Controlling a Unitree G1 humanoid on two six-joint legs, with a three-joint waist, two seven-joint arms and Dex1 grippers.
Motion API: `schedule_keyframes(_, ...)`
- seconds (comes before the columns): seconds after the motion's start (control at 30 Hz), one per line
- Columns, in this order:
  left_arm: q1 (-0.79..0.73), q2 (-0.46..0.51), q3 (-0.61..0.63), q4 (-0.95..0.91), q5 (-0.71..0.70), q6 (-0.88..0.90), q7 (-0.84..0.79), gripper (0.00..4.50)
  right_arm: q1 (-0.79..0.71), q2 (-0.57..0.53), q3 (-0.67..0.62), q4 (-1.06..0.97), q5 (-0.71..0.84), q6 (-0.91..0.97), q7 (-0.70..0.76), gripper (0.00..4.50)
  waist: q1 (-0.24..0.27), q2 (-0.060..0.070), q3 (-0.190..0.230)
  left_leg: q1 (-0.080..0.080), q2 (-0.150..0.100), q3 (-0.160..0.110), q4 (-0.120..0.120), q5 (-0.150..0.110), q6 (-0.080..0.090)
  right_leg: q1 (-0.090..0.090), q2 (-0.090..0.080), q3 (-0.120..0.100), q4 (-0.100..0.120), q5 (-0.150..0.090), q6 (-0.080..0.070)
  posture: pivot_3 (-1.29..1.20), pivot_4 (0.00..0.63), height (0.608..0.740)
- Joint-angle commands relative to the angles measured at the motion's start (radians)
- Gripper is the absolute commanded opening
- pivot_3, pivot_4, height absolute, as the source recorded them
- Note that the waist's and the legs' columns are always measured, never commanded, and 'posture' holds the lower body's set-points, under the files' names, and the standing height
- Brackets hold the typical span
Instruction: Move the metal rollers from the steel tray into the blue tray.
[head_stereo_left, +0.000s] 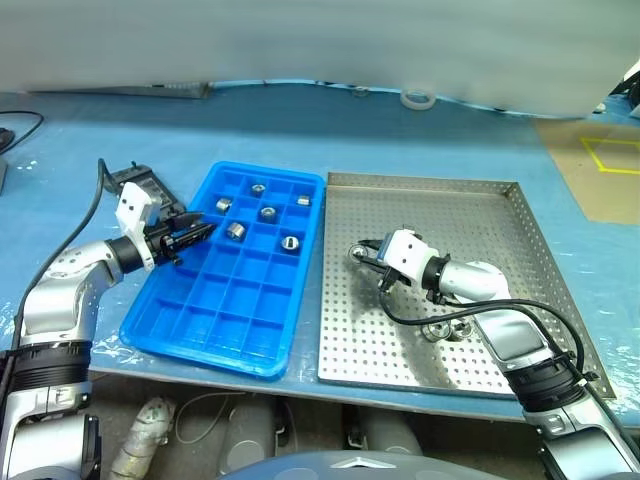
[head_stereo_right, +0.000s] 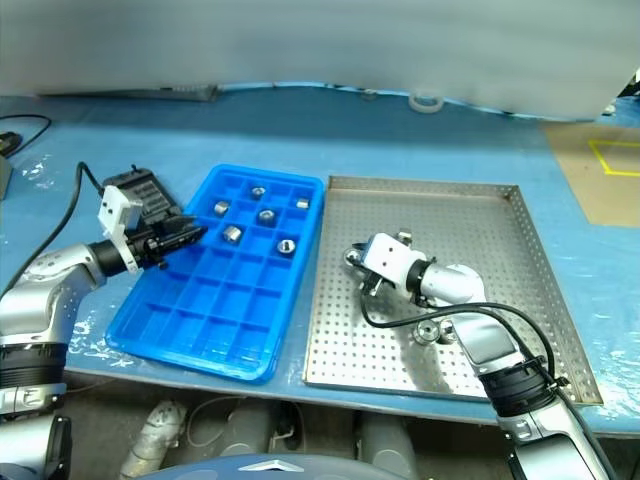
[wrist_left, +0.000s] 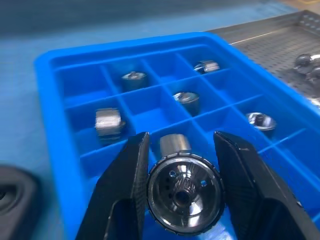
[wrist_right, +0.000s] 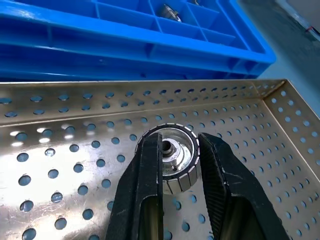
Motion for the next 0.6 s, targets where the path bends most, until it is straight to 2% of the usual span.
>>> schedule_keyframes(0.03, 0.022, 0.003, -0.009, -0.025, 0.019, -0.006, 0.056, 1.74, -0.020, 0.002, -0.008, -0.003, -0.002, -0.035, 0.003, 0.69, 0.002, 0.000, 0.000, 0.000, 0.000, 0.000, 0.000, 0.000, 0.000, 0.000, 0.000, 0.000, 0.000, 0.000, 0.000, -0.03, 0.150, 0.740)
schedule_keyframes(0.17, 0.044, 0.014, -0.035, -0.006, 0.031, -0.009, 0.062, 1.74, -0.004, 0.001, -0.004, -0.005, -0.005, -0.046, 0.006, 0.69, 0.004, 0.000, 0.000, 0.001, 0.000, 0.000, 0.000, 0.000, -0.001, 0.000, 0.000, 0.000, 0.001, 0.000, 0.000, -0.04, 0.150, 0.740)
schedule_keyframes(0.3, 0.001, 0.016, -0.056, 0.055, 0.050, 0.009, 0.087, 1.74, -0.002, 0.000, -0.008, -0.001, -0.007, -0.051, 0.005, 0.69, 0.006, 0.000, 0.000, 0.003, 0.000, 0.000, -0.001, 0.001, -0.001, 0.001, 0.000, 0.000, 0.002, 0.000, 0.000, -0.04, 0.150, 0.740)
schedule_keyframes(0.53, -0.015, 0.071, -0.111, 0.108, 0.085, 0.002, 0.038, 3.91, 0.016, -0.001, -0.018, -0.013, -0.010, -0.047, -0.007, 0.69, 0.012, 0.000, 0.000, 0.010, 0.000, 0.000, -0.005, 0.003, -0.005, 0.004, 0.001, 0.003, 0.003, 0.000, 0.001, -0.05, 0.150, 0.740)
schedule_keyframes(0.6, -0.029, 0.110, -0.119, 0.097, 0.059, 0.009, -0.028, 3.91, 0.023, -0.002, -0.019, -0.021, -0.011, -0.044, -0.009, 0.69, 0.010, -0.001, 0.000, 0.012, 0.000, 0.000, -0.008, 0.005, -0.008, 0.003, 0.001, 0.003, 0.003, 0.000, 0.001, -0.05, 0.150, 0.740)
